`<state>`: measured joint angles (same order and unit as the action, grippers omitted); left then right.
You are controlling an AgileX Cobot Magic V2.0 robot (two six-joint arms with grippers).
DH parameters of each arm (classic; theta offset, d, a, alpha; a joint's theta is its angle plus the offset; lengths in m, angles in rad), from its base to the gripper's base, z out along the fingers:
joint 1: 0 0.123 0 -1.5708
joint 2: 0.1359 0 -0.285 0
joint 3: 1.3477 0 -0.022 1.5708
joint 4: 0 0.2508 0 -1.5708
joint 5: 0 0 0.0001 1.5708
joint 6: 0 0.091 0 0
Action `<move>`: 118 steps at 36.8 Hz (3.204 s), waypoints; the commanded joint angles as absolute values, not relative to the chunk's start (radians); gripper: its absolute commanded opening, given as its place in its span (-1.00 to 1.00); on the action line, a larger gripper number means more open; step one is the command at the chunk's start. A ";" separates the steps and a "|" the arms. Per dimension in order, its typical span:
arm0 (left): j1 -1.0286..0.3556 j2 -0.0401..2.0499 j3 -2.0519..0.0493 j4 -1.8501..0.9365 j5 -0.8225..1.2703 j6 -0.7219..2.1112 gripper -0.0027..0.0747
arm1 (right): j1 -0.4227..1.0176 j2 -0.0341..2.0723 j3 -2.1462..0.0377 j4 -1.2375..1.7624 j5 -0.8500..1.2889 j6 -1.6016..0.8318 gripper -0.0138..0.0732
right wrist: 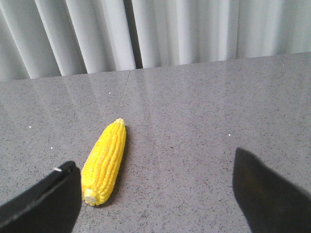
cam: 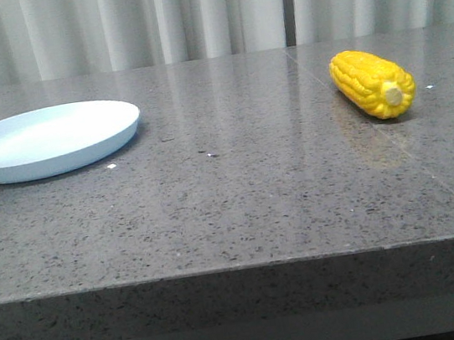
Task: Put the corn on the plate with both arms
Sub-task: 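Lower the left gripper onto the rim of the pale blue plate and grip it, then lift the plate with the left gripper and carry it toward the table center, then set the plate down, open the left gripper and withdraw it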
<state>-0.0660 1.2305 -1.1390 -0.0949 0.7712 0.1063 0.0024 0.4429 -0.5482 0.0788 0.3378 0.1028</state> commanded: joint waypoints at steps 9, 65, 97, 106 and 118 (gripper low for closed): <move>-0.072 1.604 -1.467 -0.115 0.979 0.094 0.85 | 0.003 0.457 -0.583 0.077 0.252 0.092 0.82; -0.145 1.759 -1.787 -0.408 1.063 0.106 -0.98 | 0.003 0.457 -0.583 0.077 0.252 0.092 0.82; -0.236 1.795 -1.862 -0.183 1.138 0.081 -0.43 | 0.003 0.457 -0.583 0.077 0.252 0.092 0.82; -0.236 1.667 -1.811 0.161 1.188 -0.062 -0.98 | 0.003 0.457 -0.583 0.077 0.252 0.092 0.82; -0.236 1.393 -1.450 0.159 0.898 -0.123 -0.98 | 0.003 0.457 -0.583 0.077 0.252 0.092 0.82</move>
<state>-0.2383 1.5224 -1.5301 0.1495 1.0477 -0.0925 0.0024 0.4429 -0.5482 0.0788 0.3349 0.1028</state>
